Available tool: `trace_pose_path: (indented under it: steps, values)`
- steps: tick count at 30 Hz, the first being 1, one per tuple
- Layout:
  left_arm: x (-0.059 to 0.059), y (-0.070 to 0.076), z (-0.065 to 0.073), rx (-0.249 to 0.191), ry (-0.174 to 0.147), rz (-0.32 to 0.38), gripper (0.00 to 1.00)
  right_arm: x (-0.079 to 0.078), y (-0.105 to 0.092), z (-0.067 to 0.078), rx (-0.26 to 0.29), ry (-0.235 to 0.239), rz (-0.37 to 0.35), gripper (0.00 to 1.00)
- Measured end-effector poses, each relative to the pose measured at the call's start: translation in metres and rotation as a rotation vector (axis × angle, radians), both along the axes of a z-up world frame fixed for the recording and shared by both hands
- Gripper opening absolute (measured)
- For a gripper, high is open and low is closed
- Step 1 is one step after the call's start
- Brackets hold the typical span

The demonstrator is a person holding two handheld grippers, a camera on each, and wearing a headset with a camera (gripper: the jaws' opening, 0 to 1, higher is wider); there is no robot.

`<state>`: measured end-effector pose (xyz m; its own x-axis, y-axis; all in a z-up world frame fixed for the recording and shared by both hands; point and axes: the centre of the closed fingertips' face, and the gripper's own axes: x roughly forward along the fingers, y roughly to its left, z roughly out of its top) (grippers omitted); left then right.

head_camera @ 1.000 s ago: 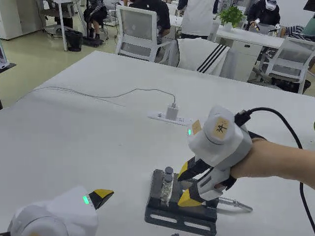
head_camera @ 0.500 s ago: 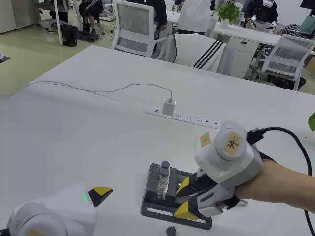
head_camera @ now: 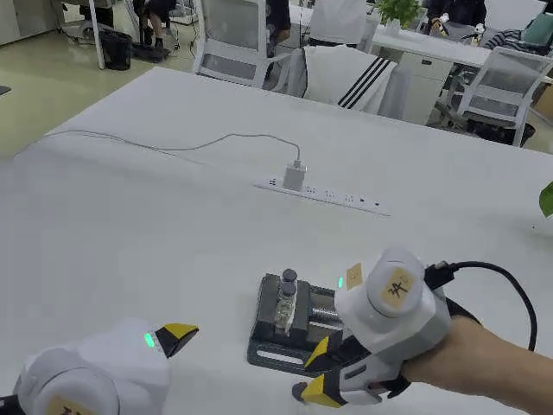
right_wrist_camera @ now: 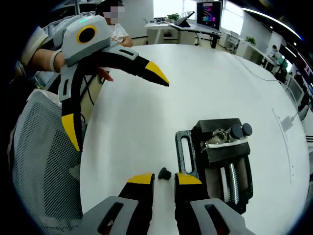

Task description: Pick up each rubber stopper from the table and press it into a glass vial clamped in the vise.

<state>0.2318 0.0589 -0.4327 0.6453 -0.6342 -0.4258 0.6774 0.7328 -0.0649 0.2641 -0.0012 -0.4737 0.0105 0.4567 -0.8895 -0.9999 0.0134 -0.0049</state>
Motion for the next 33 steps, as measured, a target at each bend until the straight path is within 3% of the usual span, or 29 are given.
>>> trace_pose_path:
  steps: [9, 33]
  values:
    - [-0.0019, 0.0027, -0.0029, -0.002, 0.008, 0.005, 0.98, -0.0016, 0.0026, -0.0034, 0.007, 0.024, -0.018, 0.05]
    - [-0.0028, 0.0008, -0.0068, -0.007, 0.017, 0.005, 0.98, -0.0008, 0.0044, -0.0080, -0.017, 0.033, 0.003, 0.02]
